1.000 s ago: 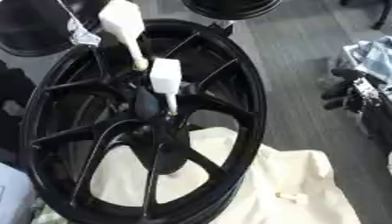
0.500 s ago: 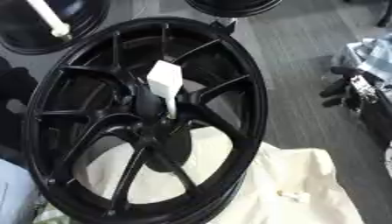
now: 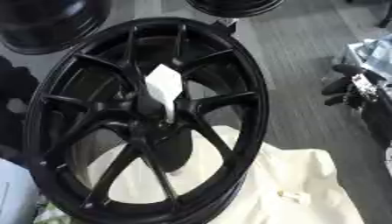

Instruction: Pull the pin out of the wheel hub.

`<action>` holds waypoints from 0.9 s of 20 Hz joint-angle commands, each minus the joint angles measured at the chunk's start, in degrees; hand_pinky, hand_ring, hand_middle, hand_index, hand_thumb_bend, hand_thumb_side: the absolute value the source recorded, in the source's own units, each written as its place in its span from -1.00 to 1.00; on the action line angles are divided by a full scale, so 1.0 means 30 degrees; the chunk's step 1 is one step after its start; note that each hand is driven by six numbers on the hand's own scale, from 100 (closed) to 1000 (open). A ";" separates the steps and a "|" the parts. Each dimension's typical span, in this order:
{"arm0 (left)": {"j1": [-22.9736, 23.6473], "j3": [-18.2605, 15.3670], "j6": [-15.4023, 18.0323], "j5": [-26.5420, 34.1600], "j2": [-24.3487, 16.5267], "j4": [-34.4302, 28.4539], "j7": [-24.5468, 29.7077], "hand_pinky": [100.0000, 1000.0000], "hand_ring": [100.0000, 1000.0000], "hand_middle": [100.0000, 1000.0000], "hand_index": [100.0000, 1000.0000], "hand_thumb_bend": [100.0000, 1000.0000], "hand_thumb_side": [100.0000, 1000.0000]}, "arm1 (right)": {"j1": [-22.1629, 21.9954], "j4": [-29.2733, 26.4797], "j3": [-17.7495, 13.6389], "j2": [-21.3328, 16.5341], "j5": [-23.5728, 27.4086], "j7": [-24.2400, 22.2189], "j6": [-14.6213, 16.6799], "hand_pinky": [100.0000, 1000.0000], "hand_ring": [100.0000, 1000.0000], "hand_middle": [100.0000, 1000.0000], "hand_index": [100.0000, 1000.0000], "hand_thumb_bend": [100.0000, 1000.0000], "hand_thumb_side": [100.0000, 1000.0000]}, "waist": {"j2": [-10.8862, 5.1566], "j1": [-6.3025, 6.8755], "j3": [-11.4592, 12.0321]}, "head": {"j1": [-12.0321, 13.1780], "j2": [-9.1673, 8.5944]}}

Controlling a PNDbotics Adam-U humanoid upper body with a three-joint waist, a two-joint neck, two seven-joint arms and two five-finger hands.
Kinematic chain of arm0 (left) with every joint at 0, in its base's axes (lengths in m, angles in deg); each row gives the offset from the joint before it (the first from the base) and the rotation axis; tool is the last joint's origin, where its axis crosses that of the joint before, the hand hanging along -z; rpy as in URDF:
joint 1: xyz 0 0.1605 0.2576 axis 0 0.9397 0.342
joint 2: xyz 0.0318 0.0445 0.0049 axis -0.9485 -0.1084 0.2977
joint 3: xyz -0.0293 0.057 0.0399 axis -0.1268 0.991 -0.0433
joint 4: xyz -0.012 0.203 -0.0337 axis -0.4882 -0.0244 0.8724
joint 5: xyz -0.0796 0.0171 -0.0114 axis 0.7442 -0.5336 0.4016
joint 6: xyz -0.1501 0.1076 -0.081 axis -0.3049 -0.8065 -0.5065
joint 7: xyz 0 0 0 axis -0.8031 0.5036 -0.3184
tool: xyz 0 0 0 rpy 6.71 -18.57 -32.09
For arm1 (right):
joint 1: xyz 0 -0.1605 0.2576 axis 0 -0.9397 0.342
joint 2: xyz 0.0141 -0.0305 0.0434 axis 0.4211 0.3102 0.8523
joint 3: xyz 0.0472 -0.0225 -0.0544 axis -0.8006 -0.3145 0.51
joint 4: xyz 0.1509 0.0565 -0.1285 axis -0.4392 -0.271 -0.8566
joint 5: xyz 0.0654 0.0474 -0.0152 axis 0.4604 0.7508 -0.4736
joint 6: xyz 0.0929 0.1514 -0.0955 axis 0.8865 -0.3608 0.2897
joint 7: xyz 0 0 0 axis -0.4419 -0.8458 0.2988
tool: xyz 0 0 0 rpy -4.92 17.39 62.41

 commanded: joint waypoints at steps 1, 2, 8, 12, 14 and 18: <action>0.1446 -0.1416 0.0279 -0.0041 -0.1439 -0.0481 -0.0420 0.58 0.19 -0.16 -0.40 -1.00 -0.67 | -0.0091 -0.0148 -0.0313 -0.0600 -0.0068 0.0164 0.0050 0.11 0.21 -0.04 0.56 -1.00 0.43 | -0.0458 -0.0089 0.0151 | 0.0219 -0.0069; 0.2104 -0.1643 0.0306 -0.0153 -0.1450 -0.0599 -0.0635 0.61 0.22 -0.12 -0.29 -1.00 -0.68 | -0.0153 -0.0149 -0.0347 -0.0595 -0.0088 0.0201 0.0067 0.11 0.21 -0.04 0.56 -1.00 0.43 | -0.0472 -0.0105 0.0211 | 0.0288 -0.0040; 0.4269 -0.2040 0.0672 -0.2144 -0.1092 -0.1370 -0.1158 0.83 0.66 0.49 0.82 -1.00 -0.04 | -0.0283 -0.0153 -0.0411 -0.0526 -0.0115 0.0276 0.0122 0.11 0.21 -0.04 0.56 -1.00 0.43 | -0.0494 -0.0221 0.0327 | 0.0374 -0.0184; 0.4647 -0.2098 0.0802 -0.3548 -0.0950 -0.1451 -0.1523 0.87 0.70 0.52 0.90 -0.71 0.49 | -0.0255 -0.0144 -0.0407 -0.0514 -0.0099 0.0254 0.0113 0.11 0.21 -0.04 0.56 -1.00 0.43 | -0.0491 -0.0226 0.0301 | 0.0398 -0.0214; 0.4735 -0.2075 0.0849 -0.4003 -0.0912 -0.1414 -0.1647 0.87 0.71 0.52 0.89 -0.70 0.51 | -0.0242 -0.0142 -0.0411 -0.0527 -0.0079 0.0243 0.0106 0.11 0.21 -0.05 0.57 -1.00 0.43 | -0.0499 -0.0209 0.0286 | 0.0400 -0.0210; 0.4843 -0.2078 0.0939 -0.4230 -0.0815 -0.1334 -0.1708 0.86 0.70 0.50 0.88 -0.80 0.48 | -0.0239 -0.0131 -0.0418 -0.0564 -0.0052 0.0237 0.0088 0.11 0.21 -0.05 0.57 -1.00 0.43 | -0.0533 -0.0174 0.0283 | 0.0396 -0.0203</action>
